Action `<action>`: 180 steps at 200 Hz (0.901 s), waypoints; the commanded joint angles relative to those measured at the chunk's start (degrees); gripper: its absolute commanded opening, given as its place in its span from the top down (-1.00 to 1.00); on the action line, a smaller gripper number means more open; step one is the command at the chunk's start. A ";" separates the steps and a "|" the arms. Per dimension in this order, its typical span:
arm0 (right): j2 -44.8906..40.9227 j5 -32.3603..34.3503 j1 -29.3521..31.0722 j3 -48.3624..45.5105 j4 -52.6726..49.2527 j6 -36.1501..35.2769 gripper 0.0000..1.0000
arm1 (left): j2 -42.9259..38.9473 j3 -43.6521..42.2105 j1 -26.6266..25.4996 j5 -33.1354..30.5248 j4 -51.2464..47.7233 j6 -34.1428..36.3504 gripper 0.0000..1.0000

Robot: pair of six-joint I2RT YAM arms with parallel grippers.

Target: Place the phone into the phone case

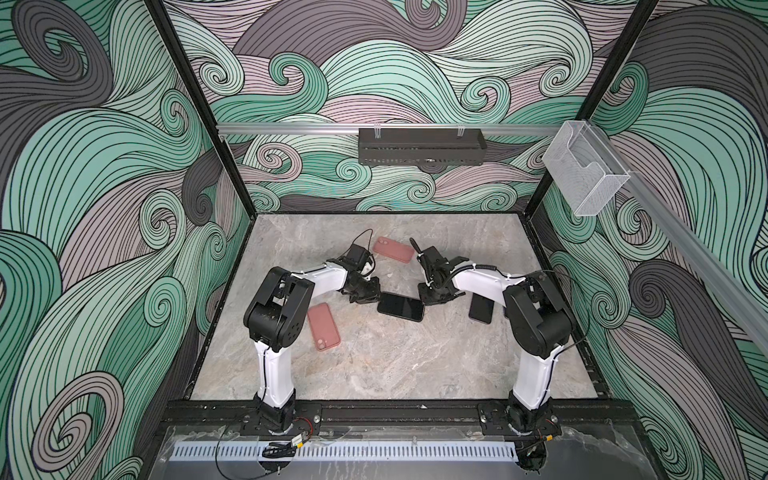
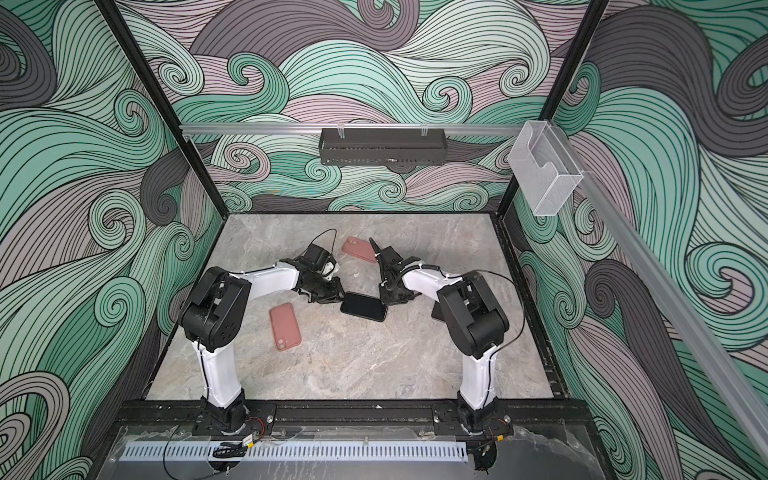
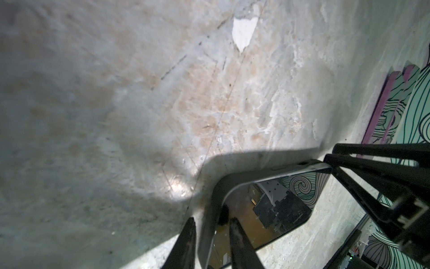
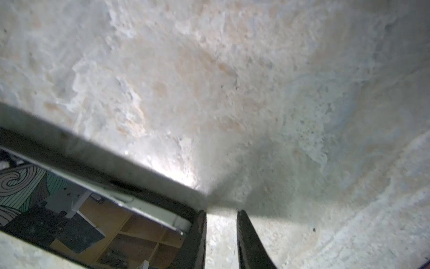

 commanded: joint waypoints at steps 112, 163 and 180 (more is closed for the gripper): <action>-8.42 -2.23 1.26 -5.82 -2.90 -0.66 0.52 | -1.38 -0.22 0.09 1.59 -2.12 3.58 0.43; -3.35 -3.66 1.27 0.47 -2.70 -2.50 0.55 | -0.85 -0.23 -0.31 2.05 -1.90 3.31 0.46; -2.00 -4.13 1.21 1.40 -2.68 -2.58 0.56 | -1.01 -0.37 -0.35 1.86 -1.84 3.31 0.46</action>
